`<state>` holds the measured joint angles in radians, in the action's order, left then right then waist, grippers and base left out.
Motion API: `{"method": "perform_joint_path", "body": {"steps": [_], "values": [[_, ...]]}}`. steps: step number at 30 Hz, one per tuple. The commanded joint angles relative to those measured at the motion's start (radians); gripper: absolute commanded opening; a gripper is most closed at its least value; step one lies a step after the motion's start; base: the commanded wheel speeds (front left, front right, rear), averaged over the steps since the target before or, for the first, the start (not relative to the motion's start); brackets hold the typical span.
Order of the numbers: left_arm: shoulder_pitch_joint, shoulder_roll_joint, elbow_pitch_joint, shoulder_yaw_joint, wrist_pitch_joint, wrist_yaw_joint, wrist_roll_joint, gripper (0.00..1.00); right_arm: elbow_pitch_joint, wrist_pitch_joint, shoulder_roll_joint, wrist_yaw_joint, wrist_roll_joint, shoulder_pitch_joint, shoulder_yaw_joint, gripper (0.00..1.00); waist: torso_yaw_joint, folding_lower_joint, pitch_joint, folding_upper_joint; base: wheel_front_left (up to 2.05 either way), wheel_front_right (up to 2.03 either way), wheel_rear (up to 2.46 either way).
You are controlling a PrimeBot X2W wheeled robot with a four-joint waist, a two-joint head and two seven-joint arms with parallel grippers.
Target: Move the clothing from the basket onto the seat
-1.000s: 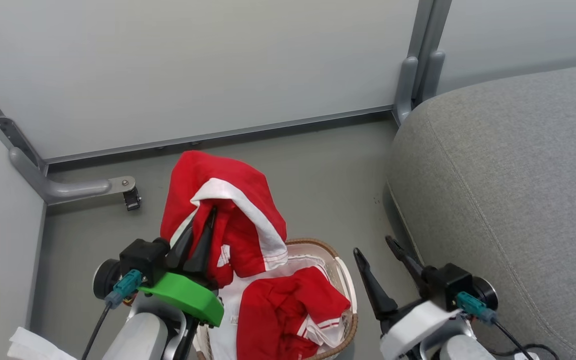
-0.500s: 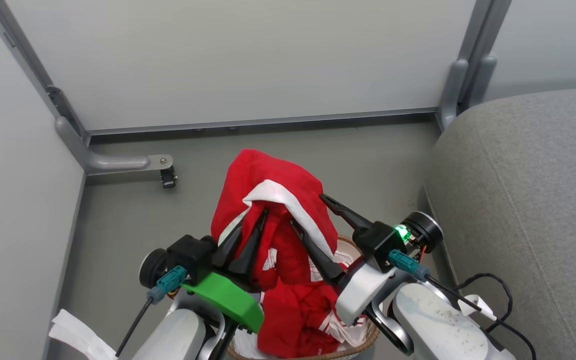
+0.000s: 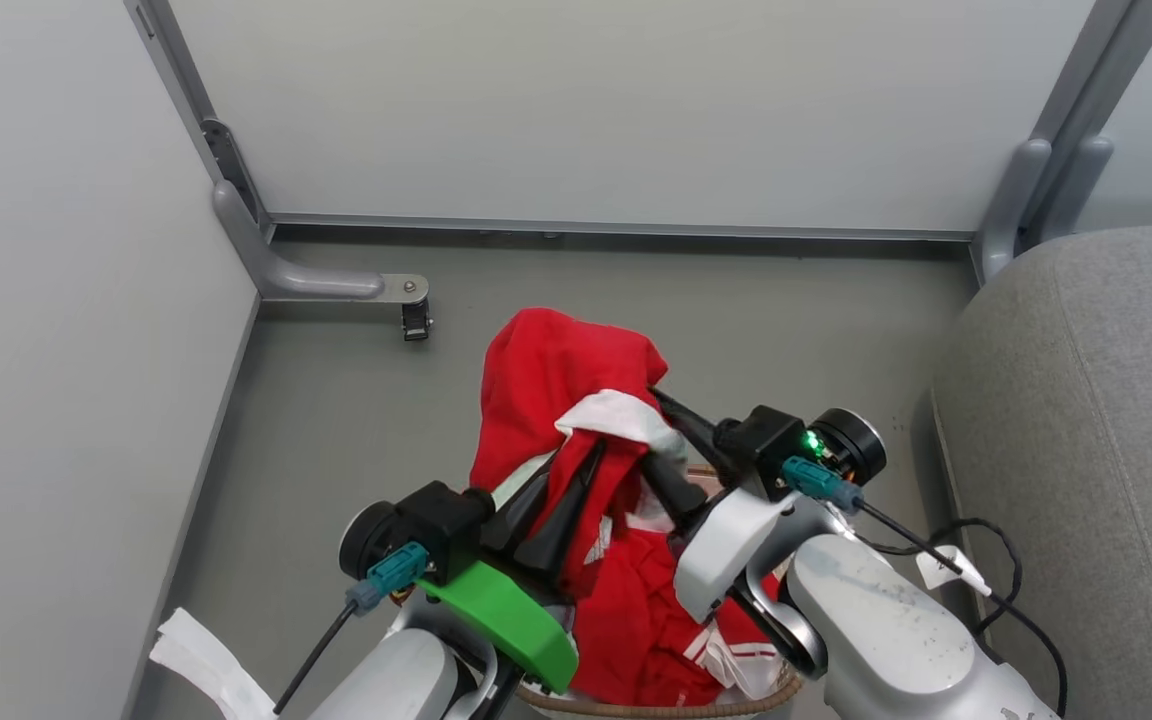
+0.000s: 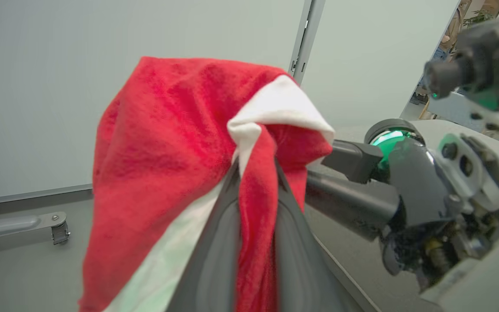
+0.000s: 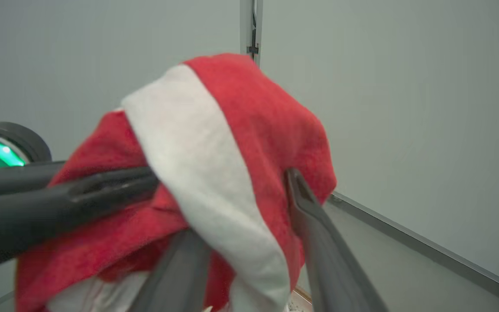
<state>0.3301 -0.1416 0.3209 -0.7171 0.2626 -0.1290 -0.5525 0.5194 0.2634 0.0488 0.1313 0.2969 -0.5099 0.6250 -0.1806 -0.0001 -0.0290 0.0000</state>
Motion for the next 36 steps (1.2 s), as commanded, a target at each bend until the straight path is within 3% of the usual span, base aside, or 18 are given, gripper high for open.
{"method": "perform_joint_path", "body": {"steps": [1, 4, 5, 6, 7, 12, 28, 36], "values": [[0.009, -0.007, 0.001, 0.000, 0.003, -0.003, -0.002, 0.00, -0.014, 0.002, 0.004, -0.001, 0.017, 0.003, -0.012, 0.00, -0.007, 0.0001, -0.002, 0.0000, 0.00, 0.00, 0.00], [0.001, -0.011, 0.000, 0.018, 0.003, -0.003, 0.009, 0.00, -0.038, 0.002, 0.004, -0.001, 0.036, 0.020, -0.044, 0.00, 0.003, 0.0001, -0.005, 0.0000, 0.00, 0.00, 0.00], [-0.006, -0.013, -0.001, 0.031, 0.003, -0.003, 0.017, 0.09, -0.048, 0.002, 0.004, -0.001, 0.044, 0.027, -0.056, 0.00, 0.012, 0.0001, -0.008, 0.0000, 0.00, 0.00, 0.00], [-0.013, -0.013, -0.003, 0.040, 0.003, -0.003, 0.023, 0.47, -0.054, 0.002, 0.005, -0.001, 0.054, 0.032, -0.068, 0.00, 0.020, 0.0001, -0.010, 0.0000, 0.00, 0.00, 0.00], [-0.023, -0.014, 0.005, 0.045, 0.002, -0.003, 0.028, 1.00, -0.064, 0.002, 0.006, -0.001, 0.063, 0.036, -0.085, 0.00, 0.033, 0.0001, -0.013, 0.0000, 0.00, 0.00, 0.00], [-0.039, -0.017, 0.006, 0.081, 0.002, -0.003, 0.048, 1.00, -0.089, 0.002, 0.004, -0.001, 0.088, 0.069, -0.150, 0.00, 0.122, 0.0001, -0.026, 0.0000, 0.00, 0.00, 0.00], [-0.071, -0.019, -0.023, 0.112, 0.002, -0.003, 0.111, 1.00, -0.165, 0.002, 0.002, -0.001, 0.075, 0.139, -0.284, 0.00, 0.544, 0.0001, -0.076, 0.0000, 0.00, 0.00, 0.00], [-0.065, -0.025, -0.030, 0.109, 0.002, -0.003, 0.124, 1.00, -0.180, 0.002, 0.002, -0.001, 0.009, 0.161, -0.367, 0.00, 0.642, 0.0001, -0.110, 0.0000, 0.00, 0.00, 0.00]]}}
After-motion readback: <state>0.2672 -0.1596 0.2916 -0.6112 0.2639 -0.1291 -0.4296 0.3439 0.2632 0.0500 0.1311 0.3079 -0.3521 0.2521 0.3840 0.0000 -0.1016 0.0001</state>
